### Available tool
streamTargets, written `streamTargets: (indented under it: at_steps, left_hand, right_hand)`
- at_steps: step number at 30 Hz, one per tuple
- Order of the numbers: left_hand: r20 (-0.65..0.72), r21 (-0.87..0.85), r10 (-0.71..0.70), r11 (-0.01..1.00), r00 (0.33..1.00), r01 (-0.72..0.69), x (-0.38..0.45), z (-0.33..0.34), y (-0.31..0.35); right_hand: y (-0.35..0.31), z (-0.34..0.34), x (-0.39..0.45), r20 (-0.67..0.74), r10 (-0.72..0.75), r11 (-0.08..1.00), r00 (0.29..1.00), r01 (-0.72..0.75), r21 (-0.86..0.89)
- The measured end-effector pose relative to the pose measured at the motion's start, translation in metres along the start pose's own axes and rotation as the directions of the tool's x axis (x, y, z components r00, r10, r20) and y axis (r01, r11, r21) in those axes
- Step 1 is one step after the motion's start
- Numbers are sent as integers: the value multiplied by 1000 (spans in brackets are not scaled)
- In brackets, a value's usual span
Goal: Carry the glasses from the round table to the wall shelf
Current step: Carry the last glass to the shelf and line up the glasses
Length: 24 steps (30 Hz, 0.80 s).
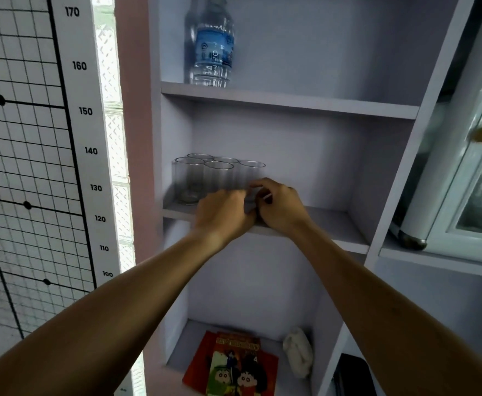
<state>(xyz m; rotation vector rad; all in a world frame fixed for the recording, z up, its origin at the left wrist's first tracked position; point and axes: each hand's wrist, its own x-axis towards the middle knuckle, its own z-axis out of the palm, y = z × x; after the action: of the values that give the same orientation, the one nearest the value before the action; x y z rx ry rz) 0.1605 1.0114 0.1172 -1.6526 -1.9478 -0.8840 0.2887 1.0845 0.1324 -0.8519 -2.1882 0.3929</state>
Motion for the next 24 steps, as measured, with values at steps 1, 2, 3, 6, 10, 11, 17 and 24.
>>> streamTargets:
  at_steps: [1, 2, 3, 6, 10, 11, 17, 24]
  left_hand:
    - [6, -9, 7, 1000, 1000, -7, -1, -1, -1]
    - [13, -31, 13, 999, 1000, -13, -2, -3, -2]
    - [25, -68, 18, 998, 1000, -16, -4, -6, -4]
    - [32, -213, 5, 977, 999, 2, -10, -18, -10]
    - [-8, -177, -47, 983, 999, 45, -16, -32, -33]
    - [1, -178, -50, 983, 999, 50, -17, -34, -40]
    - [29, -202, -25, 979, 999, 31, -18, -49, -61]
    - [62, -180, -17, 983, 998, 28, -17, -47, -58]
  right_hand:
    - [1, 0, 0, 4, 8, 1000, 1000, -8, 8]
    - [1, 0, 0, 5, 10, 1000, 1000, -10, 19]
    - [1, 0, -1, -1, 4, 1000, 1000, -4, 31]
    - [0, 0, -4, -47, -26, 999, 999, 28, 44]
    - [-12, 4, -6, -74, -145, 989, 987, 142, -34]
    - [-17, 5, -6, -66, -178, 984, 982, 175, -41]
    - [-50, 16, 0, -16, -156, 988, 988, 156, 12]
    - [-63, 9, 2, -23, -83, 994, 996, 84, 63]
